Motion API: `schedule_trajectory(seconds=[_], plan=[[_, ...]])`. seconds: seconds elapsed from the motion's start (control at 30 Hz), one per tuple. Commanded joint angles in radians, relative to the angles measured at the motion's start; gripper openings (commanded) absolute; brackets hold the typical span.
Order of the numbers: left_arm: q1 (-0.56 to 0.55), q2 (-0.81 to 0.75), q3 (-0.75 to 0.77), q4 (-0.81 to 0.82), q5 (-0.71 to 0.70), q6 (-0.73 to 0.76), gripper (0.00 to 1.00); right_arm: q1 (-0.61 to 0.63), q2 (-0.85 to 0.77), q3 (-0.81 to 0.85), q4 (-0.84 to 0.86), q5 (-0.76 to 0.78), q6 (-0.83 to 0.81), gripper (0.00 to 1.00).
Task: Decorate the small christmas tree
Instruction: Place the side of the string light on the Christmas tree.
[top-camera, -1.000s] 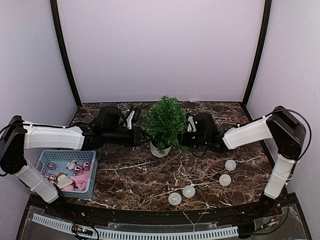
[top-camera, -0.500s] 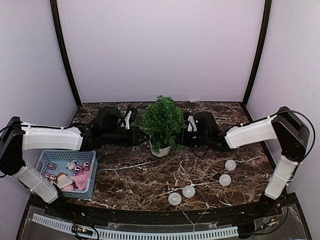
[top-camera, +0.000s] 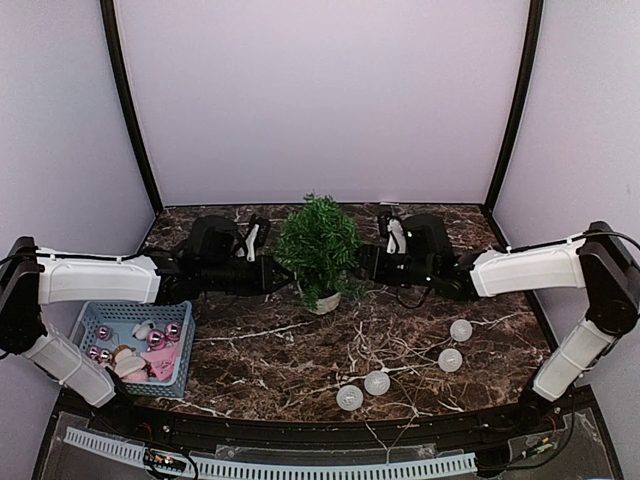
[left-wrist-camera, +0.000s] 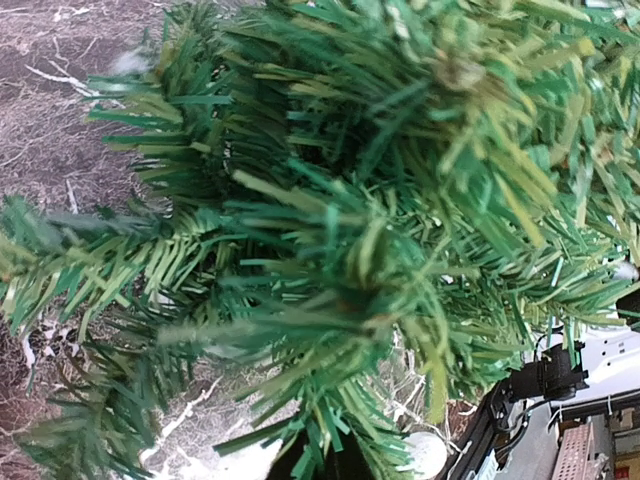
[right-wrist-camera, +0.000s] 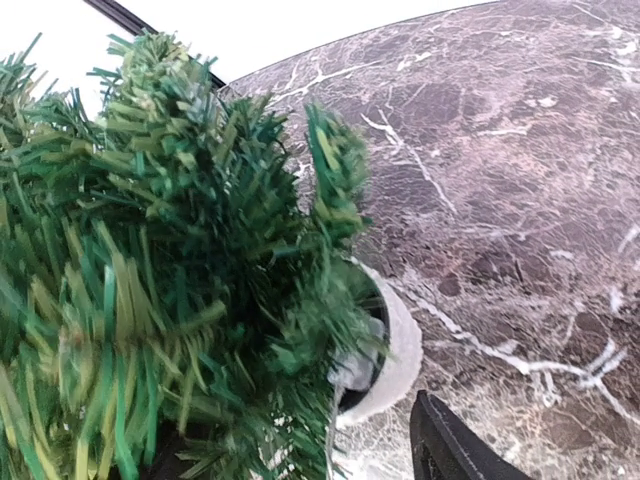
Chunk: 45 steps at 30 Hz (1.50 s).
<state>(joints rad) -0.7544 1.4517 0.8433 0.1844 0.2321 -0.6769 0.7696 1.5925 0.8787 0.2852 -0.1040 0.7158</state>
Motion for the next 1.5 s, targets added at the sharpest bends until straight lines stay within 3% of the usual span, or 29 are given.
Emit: schedule_trajectory(seconds=[0.0, 0.37, 0.9, 1.47], plan=[[0.006, -0.030, 0.012, -0.004, 0.029, 0.037, 0.00, 0.002, -0.050, -0.050, 0.002, 0.055, 0.011, 0.65], [0.006, -0.014, 0.022, -0.007, 0.037, 0.046, 0.00, -0.032, -0.007, -0.078, 0.048, -0.025, 0.033, 0.35], [0.006, 0.007, 0.039, -0.019, 0.041, 0.044, 0.00, -0.056, 0.137, 0.001, 0.214, -0.166, 0.042, 0.26], [0.006, 0.012, 0.039, -0.016, 0.037, 0.045, 0.00, -0.041, 0.228, 0.030, 0.215, -0.207, 0.035, 0.15]])
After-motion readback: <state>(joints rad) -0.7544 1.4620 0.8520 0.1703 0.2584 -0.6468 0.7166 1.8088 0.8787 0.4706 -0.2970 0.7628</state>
